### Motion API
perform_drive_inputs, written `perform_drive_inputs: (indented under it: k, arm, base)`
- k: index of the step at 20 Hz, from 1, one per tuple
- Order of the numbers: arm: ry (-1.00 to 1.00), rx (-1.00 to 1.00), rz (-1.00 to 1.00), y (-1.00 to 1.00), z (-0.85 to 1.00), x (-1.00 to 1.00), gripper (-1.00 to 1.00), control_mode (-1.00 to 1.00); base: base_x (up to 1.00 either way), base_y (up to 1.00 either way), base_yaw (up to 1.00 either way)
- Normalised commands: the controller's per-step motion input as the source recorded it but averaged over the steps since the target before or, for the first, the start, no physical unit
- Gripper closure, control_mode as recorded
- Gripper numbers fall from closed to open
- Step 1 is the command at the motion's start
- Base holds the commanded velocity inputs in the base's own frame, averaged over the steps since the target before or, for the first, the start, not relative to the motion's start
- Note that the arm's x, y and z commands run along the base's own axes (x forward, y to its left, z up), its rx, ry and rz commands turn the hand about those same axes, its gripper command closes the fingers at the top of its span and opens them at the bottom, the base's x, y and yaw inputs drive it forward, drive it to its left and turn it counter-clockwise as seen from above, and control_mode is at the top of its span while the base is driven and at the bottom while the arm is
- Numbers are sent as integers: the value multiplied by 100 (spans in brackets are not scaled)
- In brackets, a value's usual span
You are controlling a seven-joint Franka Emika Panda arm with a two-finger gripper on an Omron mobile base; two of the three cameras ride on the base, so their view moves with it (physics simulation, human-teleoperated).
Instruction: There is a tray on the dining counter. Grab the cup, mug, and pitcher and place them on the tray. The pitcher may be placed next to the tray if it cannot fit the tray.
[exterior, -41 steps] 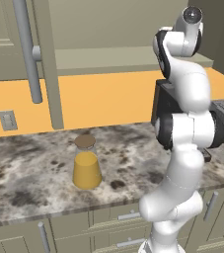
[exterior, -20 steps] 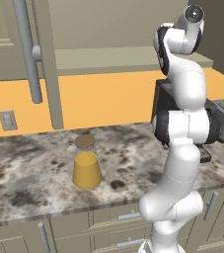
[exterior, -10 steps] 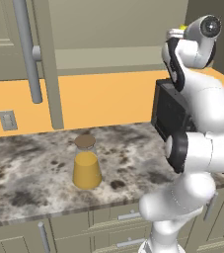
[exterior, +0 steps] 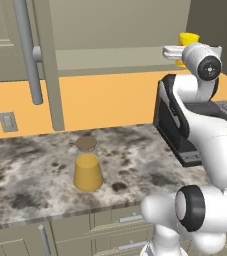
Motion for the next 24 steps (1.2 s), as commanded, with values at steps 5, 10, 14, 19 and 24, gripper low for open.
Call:
perform_drive_inputs:
  k: [5,10,14,19,24]
  arm:
    - [0,0,1,9,56,-100,100,-100]
    - [7,0,2,1,70,-100,100,-100]
    - [18,0,8,17,49,-100,100,-100]
    - [13,1,14,18,-13,-100,100,-100]
    - [4,0,16,23,-81,-94,100,-100]
  base:
    - [0,0,0]
    - [0,0,0]
    - [0,0,0]
    - [0,0,0]
    - [0,0,0]
